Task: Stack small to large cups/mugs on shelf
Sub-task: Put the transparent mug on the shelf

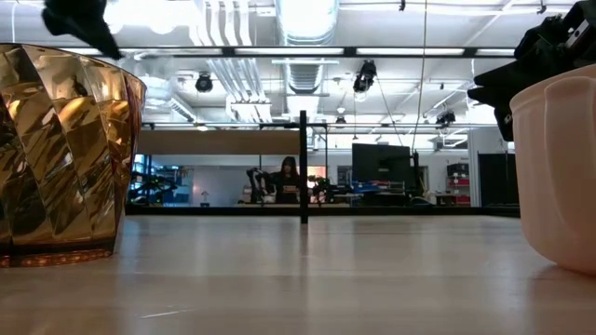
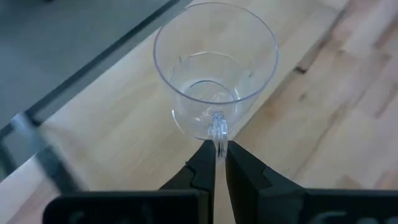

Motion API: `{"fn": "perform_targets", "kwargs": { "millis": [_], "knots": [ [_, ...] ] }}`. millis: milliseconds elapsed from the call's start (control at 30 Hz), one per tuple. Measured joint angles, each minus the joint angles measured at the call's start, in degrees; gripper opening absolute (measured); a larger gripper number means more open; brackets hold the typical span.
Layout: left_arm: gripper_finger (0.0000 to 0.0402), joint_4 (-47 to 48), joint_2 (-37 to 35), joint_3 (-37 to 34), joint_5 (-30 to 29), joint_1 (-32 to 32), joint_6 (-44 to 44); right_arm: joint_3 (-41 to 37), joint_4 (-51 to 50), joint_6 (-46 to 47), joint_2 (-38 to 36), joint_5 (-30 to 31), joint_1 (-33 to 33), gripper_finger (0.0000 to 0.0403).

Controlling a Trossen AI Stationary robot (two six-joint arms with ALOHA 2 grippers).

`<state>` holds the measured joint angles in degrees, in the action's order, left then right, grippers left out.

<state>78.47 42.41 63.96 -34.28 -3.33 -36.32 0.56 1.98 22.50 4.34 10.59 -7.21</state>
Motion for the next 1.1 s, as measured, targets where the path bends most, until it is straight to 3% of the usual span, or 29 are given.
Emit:
{"fn": "perform_targets", "kwargs": {
  "millis": [167, 700, 1100],
  "knots": [
    [0.0008, 8.9, -0.8, -0.2, -0.5, 0.0, -5.5, 0.0, 0.0, 0.0, 0.0, 0.0, 0.0, 0.0096],
    [0.0008, 11.6, -7.2, -2.2, -5.2, 0.0, -11.7, 0.0, 0.0, -0.2, 0.0, 0.1, 0.0, 0.0096],
    [0.0008, 11.5, -2.3, -7.7, -6.9, 0.0, -22.1, 0.0, 0.2, 0.0, 0.0, 1.7, 0.0, 0.0096]
  ]
}}
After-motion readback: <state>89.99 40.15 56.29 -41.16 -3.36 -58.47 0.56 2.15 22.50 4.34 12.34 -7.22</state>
